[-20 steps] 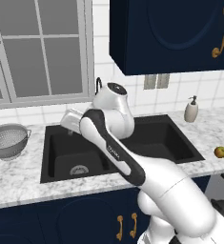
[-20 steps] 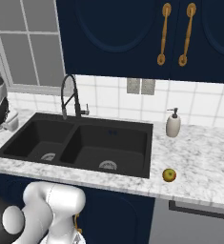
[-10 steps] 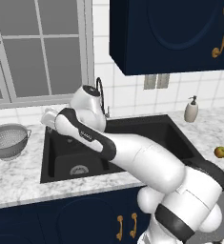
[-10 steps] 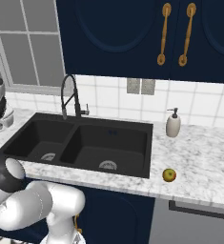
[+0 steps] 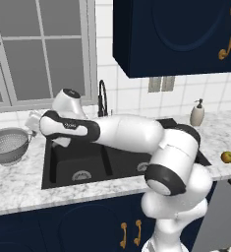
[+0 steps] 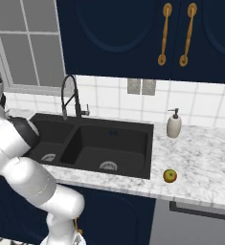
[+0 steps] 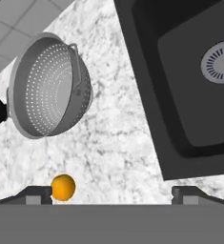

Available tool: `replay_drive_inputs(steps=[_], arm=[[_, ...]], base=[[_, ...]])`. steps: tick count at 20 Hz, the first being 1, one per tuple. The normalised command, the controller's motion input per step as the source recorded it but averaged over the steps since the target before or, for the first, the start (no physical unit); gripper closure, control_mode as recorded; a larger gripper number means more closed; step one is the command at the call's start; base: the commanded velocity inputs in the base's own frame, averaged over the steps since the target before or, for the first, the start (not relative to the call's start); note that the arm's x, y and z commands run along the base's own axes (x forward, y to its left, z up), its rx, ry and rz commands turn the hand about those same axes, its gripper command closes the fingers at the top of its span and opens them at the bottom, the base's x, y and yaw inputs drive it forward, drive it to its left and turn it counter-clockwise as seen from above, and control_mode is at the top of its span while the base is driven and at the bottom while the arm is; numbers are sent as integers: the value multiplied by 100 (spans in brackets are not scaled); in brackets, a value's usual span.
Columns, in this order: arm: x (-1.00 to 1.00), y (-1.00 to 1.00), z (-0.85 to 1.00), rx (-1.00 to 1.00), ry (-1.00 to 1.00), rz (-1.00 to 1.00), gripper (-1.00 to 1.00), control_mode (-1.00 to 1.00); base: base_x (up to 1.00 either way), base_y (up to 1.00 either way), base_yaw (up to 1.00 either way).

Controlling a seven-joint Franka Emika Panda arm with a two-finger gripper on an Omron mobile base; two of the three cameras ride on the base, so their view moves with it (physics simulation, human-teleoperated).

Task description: Put the colander in the sink, put the apple, orange in the colander, and turn on the sink faucet and pour water over the colander.

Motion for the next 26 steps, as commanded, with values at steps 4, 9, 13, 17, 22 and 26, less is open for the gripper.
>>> replay_drive_inputs(steps=[4, 9, 13, 17, 22, 26], arm=[[27, 43, -36, -6, 8, -2, -100, -100], [47, 34, -37, -8, 2, -10, -100, -100], [39, 16, -12, -1, 0, -4, -100, -100], [22, 15, 0, 0, 0, 0, -100, -100], [4, 3, -14, 0, 0, 0, -100, -100], [2, -2, -40, 0, 0, 0, -100, -100]], base=[[0, 0, 0], [0, 0, 0], [0, 0, 0], [0, 0, 0], [0, 0, 0], [0, 0, 0]])
